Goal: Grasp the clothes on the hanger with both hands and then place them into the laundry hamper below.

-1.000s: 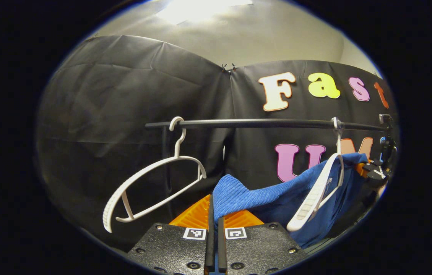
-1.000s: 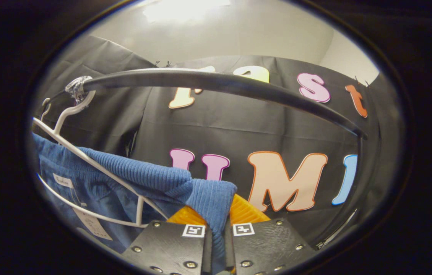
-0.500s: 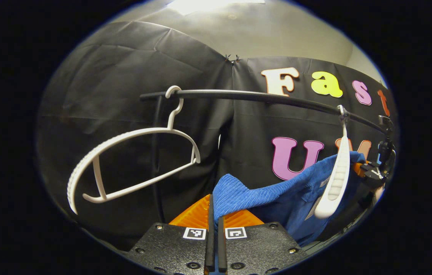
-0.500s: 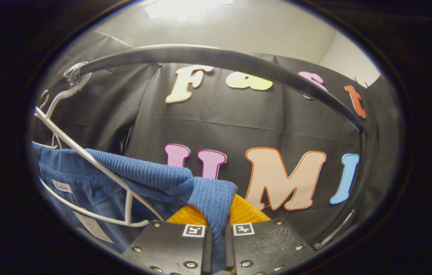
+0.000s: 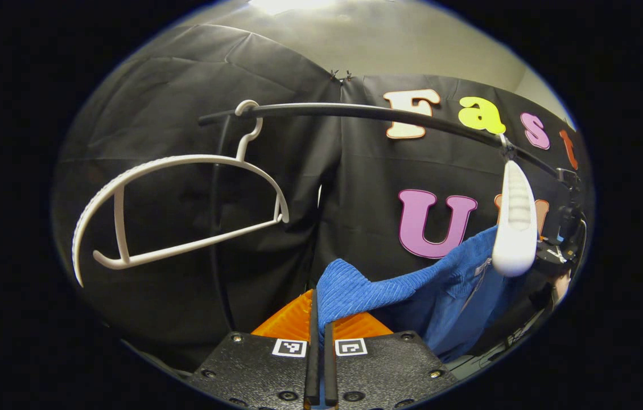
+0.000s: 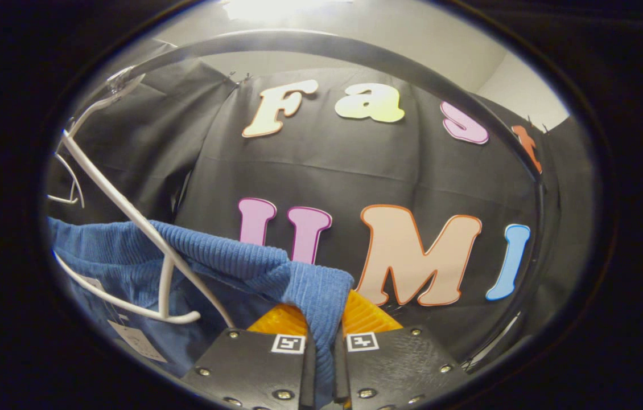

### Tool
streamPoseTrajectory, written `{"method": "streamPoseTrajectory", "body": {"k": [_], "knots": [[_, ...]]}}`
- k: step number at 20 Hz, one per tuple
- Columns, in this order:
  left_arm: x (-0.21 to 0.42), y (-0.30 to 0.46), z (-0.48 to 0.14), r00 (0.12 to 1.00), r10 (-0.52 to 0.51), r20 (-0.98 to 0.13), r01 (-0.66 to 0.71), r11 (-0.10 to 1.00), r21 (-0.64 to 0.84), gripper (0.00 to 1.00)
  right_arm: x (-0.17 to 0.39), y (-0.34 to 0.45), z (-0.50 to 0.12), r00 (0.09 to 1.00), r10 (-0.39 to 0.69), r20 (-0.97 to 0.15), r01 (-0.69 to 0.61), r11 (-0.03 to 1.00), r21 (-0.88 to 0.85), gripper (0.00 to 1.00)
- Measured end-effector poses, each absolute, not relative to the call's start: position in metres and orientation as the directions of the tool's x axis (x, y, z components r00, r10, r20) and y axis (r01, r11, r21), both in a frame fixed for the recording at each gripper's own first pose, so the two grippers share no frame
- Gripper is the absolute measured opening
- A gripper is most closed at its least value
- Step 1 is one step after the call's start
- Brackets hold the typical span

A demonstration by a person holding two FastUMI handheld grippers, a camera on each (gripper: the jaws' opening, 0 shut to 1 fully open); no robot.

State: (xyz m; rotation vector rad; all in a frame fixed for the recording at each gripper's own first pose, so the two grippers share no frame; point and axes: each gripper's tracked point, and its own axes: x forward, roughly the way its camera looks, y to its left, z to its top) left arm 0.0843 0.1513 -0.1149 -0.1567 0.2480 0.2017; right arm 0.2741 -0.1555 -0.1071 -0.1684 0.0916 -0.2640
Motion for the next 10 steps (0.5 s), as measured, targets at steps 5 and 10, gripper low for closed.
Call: {"method": "streamPoseTrajectory", "body": {"k": [5, 10], "knots": [[0.083, 0.142, -0.129, 0.944, 0.169, -0.284, -0.212, 0.969, -0.126, 0.04, 0.268, -0.161, -0.130, 0.956, -0.271, -0.115, 0.247, 0.951, -0.184, 0.12], [0.076, 0.135, -0.141, 0.939, 0.167, -0.302, -0.209, 0.971, -0.113, 0.04, 0.262, -0.165, -0.147, 0.948, -0.276, -0.156, 0.245, 0.951, -0.191, 0.12]]}}
